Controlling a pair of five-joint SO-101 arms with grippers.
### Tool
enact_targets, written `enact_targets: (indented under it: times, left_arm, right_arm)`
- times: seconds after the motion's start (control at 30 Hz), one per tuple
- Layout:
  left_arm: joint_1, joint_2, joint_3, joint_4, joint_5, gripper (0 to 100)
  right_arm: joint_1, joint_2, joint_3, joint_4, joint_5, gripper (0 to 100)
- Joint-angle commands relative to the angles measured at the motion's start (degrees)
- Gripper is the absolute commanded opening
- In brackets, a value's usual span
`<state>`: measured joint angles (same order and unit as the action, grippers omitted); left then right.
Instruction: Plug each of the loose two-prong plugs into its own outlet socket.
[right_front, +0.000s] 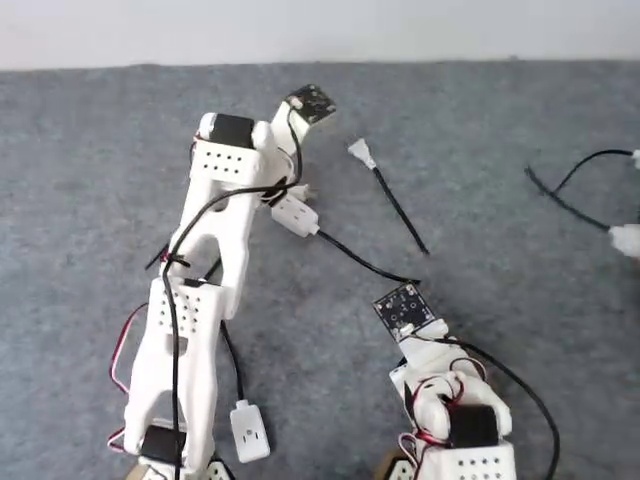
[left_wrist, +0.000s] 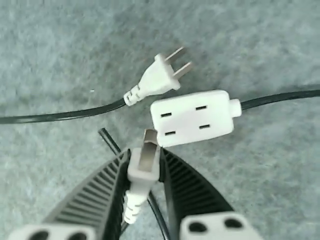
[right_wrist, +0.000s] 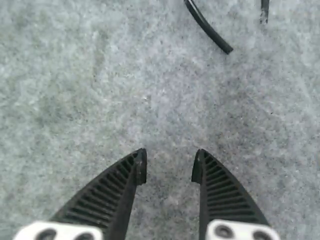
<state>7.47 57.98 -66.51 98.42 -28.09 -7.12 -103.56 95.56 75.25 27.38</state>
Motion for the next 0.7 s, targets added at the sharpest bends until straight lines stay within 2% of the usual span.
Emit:
enact_targets:
  times: [0.0,0.33,0.67]
  left_arm:
    - [-1.41,-0.97,-3.21,1.49,0.88,3]
    - [-2.99,-1.05,-3.21,1.93,7.38,3]
    - [-4.75,-1.05,-3.21,1.93,7.38,3]
  right_arm:
    - [0.75,-0.4,0.97,0.4,0.62,16.2]
    - [0.92,-0.4,0.97,0.4,0.62,16.2]
    - [1.19,-0.4,0.97,0.4,0.62,16.2]
